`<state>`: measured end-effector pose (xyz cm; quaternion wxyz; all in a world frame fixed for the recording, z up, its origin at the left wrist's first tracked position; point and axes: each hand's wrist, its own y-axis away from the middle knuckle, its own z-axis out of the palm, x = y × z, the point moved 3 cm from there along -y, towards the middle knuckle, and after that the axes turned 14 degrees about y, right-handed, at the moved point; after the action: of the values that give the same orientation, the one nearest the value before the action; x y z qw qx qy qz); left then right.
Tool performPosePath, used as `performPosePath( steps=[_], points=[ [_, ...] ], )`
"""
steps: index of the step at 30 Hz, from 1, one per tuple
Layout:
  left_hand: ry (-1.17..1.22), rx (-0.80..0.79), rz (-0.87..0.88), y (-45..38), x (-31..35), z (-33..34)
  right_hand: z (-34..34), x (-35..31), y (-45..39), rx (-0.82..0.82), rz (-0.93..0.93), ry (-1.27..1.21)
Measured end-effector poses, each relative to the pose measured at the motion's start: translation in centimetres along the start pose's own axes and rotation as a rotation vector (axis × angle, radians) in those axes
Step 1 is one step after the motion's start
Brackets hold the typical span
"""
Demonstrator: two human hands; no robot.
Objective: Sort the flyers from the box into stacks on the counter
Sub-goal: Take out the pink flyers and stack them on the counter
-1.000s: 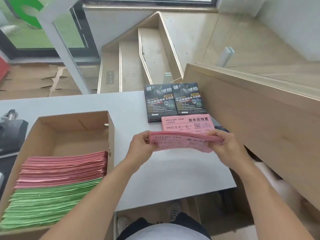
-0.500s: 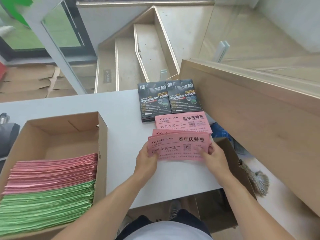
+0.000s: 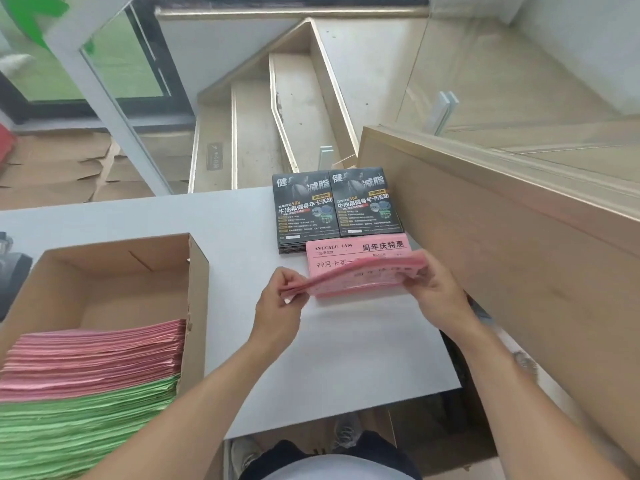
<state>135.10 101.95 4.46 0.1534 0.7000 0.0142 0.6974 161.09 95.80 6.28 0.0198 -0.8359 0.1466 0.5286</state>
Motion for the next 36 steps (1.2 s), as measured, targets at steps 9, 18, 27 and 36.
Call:
performPosePath(
  steps=[9, 18, 27, 36],
  points=[
    [-0.012, 0.055, -0.044, 3.3, -5.0, -0.3, 2.5, 4.1, 3.4, -0.087, 0.158, 0.098],
    [-0.005, 0.098, -0.069, 3.3, -5.2, 0.0, 3.1, 3.9, 3.7, -0.078, 0.186, 0.095],
    [-0.043, 0.19, -0.032, -1.2, -0.6, 2.0, 1.1, 0.6, -1.1, 0.109, 0.244, 0.176],
    [-0.304, 0.121, -0.163, -6.0, -1.6, 3.5, 0.3, -0.1, -6.2, 0.117, 0.301, 0.752]
  ],
)
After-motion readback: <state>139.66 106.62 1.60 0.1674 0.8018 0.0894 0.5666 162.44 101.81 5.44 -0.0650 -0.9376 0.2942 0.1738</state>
